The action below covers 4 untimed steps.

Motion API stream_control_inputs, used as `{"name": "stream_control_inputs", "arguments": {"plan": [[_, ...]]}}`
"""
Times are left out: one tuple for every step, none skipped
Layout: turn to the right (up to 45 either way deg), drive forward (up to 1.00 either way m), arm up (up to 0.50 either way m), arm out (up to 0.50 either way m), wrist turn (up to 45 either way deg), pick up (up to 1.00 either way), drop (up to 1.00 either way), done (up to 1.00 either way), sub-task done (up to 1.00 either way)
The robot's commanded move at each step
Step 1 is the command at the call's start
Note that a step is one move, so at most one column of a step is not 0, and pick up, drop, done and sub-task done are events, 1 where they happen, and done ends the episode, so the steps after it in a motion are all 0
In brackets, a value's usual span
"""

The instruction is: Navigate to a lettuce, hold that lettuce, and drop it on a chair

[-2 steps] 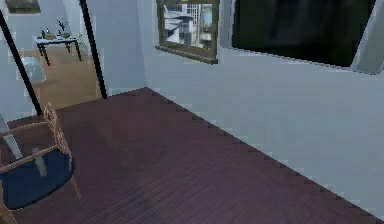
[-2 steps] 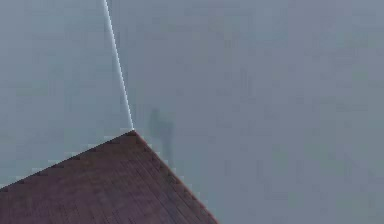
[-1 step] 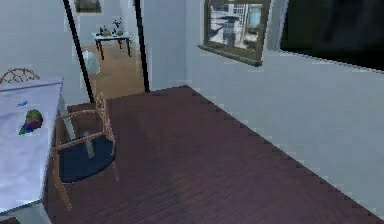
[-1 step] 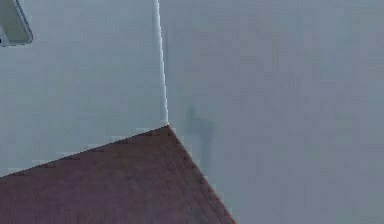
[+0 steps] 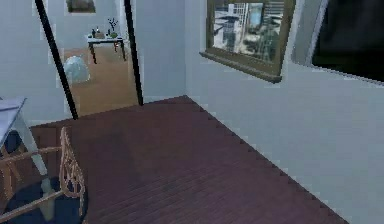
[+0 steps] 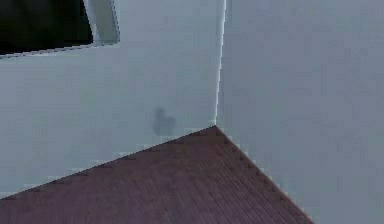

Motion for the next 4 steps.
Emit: {"name": "stream_control_inputs", "arguments": {"plan": [[15.0, 0.00, 0.00, 0.00, 0.0, 0.00, 0.00, 0.00, 0.00], [0.0, 0.75, 0.00, 0.00, 0.0, 0.00, 0.00, 0.00, 0.00], [-45.0, 0.00, 0.00, 0.00, 0.0, 0.00, 0.00, 0.00, 0.00], [-3.0, 0.00, 0.00, 0.00, 0.0, 0.00, 0.00, 0.00, 0.00]]}}
